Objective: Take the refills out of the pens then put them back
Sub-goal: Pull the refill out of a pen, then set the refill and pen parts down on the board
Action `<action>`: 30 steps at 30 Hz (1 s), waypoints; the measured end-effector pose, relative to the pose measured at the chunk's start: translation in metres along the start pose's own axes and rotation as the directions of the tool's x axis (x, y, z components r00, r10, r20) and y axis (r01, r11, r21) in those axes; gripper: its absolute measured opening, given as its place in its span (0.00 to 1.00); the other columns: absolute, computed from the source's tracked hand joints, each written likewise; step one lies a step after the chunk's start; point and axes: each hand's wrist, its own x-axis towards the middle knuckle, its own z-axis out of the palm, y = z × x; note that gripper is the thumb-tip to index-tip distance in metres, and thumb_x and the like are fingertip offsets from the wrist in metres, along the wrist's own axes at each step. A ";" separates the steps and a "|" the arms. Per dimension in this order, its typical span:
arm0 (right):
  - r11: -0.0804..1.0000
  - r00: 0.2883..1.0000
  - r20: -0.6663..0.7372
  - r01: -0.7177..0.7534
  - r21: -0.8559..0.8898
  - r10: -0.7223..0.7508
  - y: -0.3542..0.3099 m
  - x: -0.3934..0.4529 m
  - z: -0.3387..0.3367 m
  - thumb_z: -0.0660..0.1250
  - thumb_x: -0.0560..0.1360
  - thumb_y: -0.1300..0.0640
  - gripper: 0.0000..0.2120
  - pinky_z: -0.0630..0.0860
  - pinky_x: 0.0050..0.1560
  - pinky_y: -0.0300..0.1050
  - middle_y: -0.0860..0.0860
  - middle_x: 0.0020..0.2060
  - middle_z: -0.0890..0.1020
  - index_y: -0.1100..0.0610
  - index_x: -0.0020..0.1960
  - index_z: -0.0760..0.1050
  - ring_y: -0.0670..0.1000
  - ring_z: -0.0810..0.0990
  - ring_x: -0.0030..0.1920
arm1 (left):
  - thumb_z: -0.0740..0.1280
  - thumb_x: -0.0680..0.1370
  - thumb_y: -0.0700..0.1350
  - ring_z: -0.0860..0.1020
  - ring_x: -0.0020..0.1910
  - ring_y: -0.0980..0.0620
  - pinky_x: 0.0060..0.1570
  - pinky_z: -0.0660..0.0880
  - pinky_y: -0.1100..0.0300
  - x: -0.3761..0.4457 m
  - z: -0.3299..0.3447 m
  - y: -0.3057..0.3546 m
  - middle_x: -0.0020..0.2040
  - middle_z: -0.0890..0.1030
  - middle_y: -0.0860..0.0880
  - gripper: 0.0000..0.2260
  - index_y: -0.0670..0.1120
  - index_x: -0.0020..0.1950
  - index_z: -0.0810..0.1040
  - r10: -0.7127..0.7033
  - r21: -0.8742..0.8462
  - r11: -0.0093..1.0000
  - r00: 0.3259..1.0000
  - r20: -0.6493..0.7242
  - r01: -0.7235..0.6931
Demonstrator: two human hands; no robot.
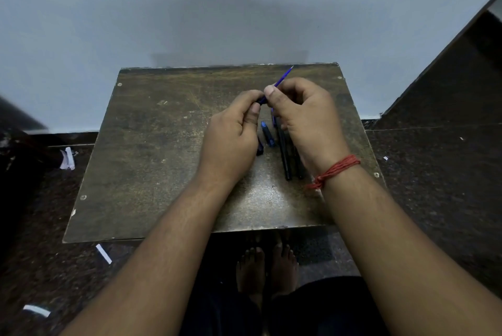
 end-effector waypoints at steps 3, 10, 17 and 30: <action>0.998 1.000 -0.011 -0.020 0.059 0.020 -0.001 0.000 -0.001 0.73 0.76 0.55 0.06 0.72 0.38 0.44 0.44 0.30 0.76 0.55 0.41 0.81 0.44 0.73 0.33 | 0.60 0.84 0.44 0.78 0.40 0.62 0.41 0.73 0.66 0.000 0.000 0.001 0.43 0.82 0.58 0.11 0.50 0.62 0.80 0.014 0.020 1.000 1.000 0.015 -0.015; 0.932 0.989 -0.057 -0.109 0.345 0.137 0.001 0.006 -0.007 0.69 0.79 0.61 0.05 0.75 0.33 0.39 0.50 0.36 0.84 0.55 0.44 0.78 0.47 0.81 0.36 | 0.60 0.83 0.47 0.78 0.39 0.54 0.40 0.75 0.54 -0.002 0.002 -0.003 0.42 0.82 0.53 0.11 0.51 0.61 0.80 0.013 0.104 0.994 0.998 0.054 -0.019; 0.796 0.928 -0.206 -0.136 0.590 0.311 0.007 0.019 -0.028 0.66 0.80 0.62 0.07 0.75 0.32 0.37 0.51 0.35 0.82 0.57 0.43 0.77 0.45 0.78 0.32 | 0.59 0.84 0.47 0.77 0.35 0.58 0.35 0.73 0.56 -0.002 0.000 -0.003 0.37 0.80 0.55 0.09 0.53 0.58 0.79 0.024 0.170 0.984 0.992 0.124 -0.045; 0.601 0.981 -0.102 -0.183 -0.778 0.165 0.019 0.024 -0.079 0.71 0.77 0.51 0.09 0.68 0.44 0.42 0.54 0.42 0.79 0.54 0.43 0.75 0.55 0.76 0.45 | 0.59 0.85 0.45 0.70 0.25 0.60 0.28 0.63 0.63 -0.003 -0.003 -0.001 0.29 0.73 0.64 0.09 0.52 0.58 0.79 -0.039 0.052 0.998 0.998 0.045 0.037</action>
